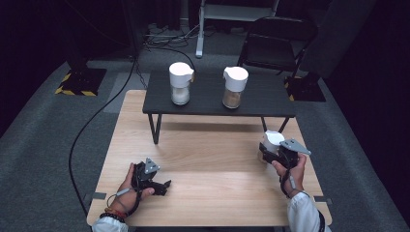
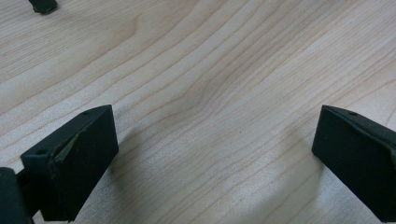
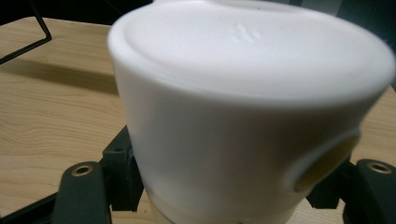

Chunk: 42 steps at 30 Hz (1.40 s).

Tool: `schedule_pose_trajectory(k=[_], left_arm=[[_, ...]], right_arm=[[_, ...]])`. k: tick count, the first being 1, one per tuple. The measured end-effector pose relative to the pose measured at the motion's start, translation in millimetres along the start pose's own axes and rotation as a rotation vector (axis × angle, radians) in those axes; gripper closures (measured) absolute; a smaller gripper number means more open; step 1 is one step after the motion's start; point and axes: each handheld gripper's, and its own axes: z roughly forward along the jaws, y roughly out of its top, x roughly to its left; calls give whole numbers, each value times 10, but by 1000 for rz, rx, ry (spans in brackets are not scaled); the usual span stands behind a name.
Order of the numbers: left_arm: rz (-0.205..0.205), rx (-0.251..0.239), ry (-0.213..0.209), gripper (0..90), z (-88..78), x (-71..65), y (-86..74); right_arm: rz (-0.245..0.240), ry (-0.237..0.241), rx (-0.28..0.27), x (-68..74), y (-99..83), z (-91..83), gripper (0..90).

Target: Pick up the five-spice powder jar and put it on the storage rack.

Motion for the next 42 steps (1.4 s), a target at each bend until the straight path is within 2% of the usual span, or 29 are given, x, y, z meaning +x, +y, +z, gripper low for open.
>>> schedule_pose_trajectory(k=[5, 11, 23, 27, 42], left_arm=[[0, 0, 0, 1, 0, 0, 0], [0, 0, 0, 1, 0, 0, 0], [0, 0, 0, 1, 0, 0, 0], [0, 0, 0, 1, 0, 0, -1], [0, 0, 0, 1, 0, 0, -1]], right_arm=[[-4, 19, -7, 8, 42, -95, 294], [-35, 43, -15, 37, 110, -224, 294], [-58, 68, -34, 76, 218, -404, 293], [-46, 71, -37, 94, 255, -432, 293], [-72, 67, -39, 168, 512, -575, 293]])
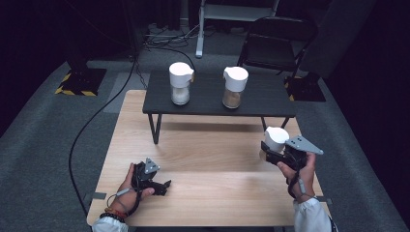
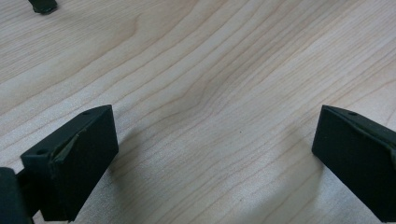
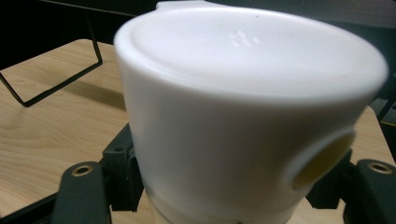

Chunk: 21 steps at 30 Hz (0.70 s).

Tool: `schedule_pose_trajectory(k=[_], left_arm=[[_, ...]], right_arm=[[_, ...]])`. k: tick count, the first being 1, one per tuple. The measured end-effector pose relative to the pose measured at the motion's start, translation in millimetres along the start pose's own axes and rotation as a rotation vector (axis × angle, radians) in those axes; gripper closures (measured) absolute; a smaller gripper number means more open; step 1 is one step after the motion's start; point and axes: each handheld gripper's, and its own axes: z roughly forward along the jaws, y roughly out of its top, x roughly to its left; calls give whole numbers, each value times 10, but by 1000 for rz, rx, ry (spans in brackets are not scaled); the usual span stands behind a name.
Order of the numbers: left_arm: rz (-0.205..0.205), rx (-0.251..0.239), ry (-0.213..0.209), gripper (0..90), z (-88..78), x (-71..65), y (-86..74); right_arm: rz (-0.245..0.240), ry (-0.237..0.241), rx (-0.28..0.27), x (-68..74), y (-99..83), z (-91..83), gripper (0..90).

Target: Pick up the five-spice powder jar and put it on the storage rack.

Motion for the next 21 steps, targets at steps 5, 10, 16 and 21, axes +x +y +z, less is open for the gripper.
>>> schedule_pose_trajectory(k=[5, 10, 16, 21], left_arm=[[0, 0, 0, 1, 0, 0, 0], [0, 0, 0, 1, 0, 0, 0], [0, 0, 0, 1, 0, 0, 0], [0, 0, 0, 1, 0, -1, 0]], right_arm=[[0, -10, -5, 7, 85, -39, 293], [2, -19, -15, 1, 176, -85, 293], [-5, -26, -15, 0, 310, -128, 293], [4, -21, -22, -19, 391, -140, 293]])
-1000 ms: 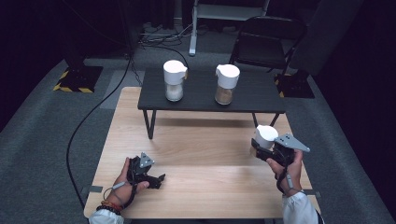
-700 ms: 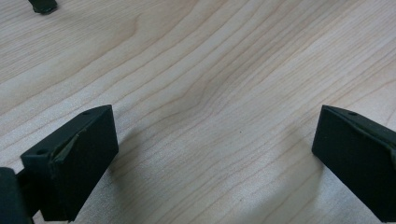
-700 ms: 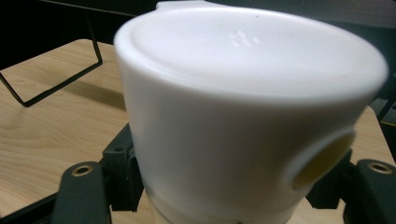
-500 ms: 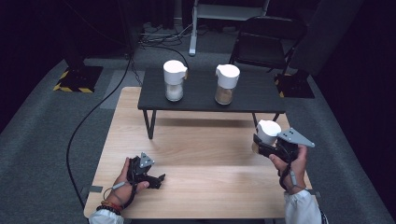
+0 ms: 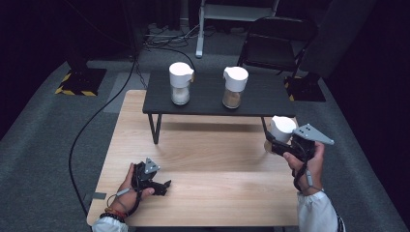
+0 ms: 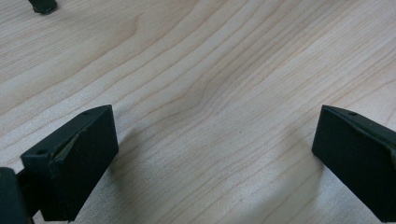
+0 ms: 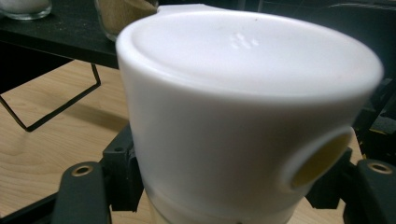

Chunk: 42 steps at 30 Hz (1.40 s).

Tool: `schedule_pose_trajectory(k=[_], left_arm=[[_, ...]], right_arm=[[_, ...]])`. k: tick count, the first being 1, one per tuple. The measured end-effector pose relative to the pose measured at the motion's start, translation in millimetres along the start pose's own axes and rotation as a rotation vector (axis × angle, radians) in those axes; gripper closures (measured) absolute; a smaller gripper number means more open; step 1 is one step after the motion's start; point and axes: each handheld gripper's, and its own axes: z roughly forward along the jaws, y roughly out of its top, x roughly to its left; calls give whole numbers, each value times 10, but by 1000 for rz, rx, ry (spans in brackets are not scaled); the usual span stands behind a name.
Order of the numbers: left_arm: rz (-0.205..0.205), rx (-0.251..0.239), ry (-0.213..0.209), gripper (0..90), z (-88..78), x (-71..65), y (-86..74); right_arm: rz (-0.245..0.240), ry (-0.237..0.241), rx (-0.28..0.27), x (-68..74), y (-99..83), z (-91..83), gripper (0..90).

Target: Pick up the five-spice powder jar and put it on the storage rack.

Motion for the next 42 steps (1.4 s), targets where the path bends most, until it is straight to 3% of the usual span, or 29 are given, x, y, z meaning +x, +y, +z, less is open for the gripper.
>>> schedule_pose_trajectory(k=[9, 42], left_arm=[[0, 0, 0, 1, 0, 0, 0], [0, 0, 0, 1, 0, 1, 0]], right_arm=[[13, -3, -13, -6, 127, -14, 293], [-15, -44, -76, -26, 744, 37, 293]])
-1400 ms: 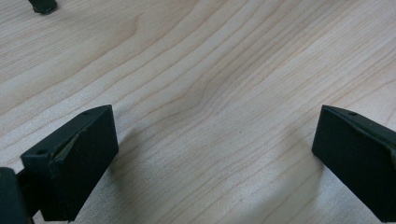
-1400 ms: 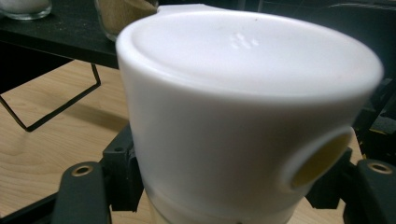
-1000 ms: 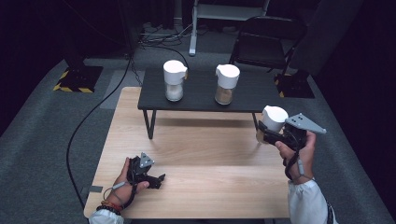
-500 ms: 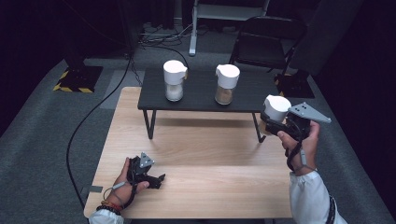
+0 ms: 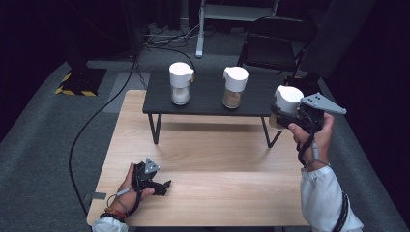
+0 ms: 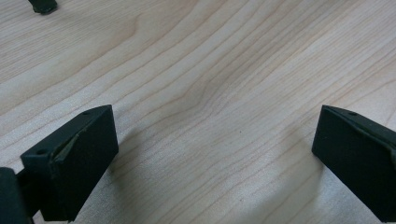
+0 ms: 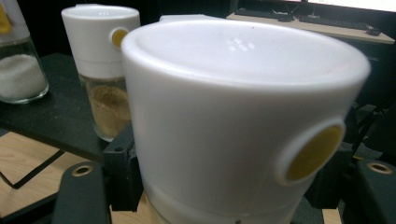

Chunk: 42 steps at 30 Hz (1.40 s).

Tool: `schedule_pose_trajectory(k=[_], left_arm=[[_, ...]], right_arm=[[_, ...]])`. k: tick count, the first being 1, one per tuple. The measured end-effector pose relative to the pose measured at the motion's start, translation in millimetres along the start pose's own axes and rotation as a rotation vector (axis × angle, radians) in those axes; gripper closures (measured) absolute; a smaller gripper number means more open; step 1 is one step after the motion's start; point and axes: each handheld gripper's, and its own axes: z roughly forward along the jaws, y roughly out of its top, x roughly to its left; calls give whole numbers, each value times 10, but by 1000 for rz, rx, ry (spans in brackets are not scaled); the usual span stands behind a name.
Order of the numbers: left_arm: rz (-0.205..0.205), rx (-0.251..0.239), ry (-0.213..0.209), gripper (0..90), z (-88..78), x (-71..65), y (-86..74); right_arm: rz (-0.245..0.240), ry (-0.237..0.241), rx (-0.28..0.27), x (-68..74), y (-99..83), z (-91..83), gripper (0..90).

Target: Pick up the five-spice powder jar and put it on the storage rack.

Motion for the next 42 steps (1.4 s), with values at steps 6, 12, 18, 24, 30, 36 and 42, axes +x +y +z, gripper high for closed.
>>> schedule_pose_trajectory(k=[6, 12, 18, 24, 30, 36, 42], left_arm=[[0, 0, 0, 1, 0, 0, 0], [0, 0, 0, 1, 0, 0, 0], [0, 0, 0, 1, 0, 0, 0], [0, 0, 0, 1, 0, 0, 0], [0, 0, 0, 1, 0, 0, 0], [0, 0, 0, 1, 0, 0, 0], [0, 0, 0, 1, 0, 0, 0]], right_arm=[[7, -7, -3, -15, 94, 58, 294], [14, -21, -5, -29, 150, 126, 294], [14, -27, -14, -64, 169, 209, 294], [15, -42, -12, -67, 178, 304, 294], [14, -48, -17, -61, 196, 393, 294], [17, -59, -14, -36, 218, 512, 294], [33, -70, -6, -25, 231, 616, 294]])
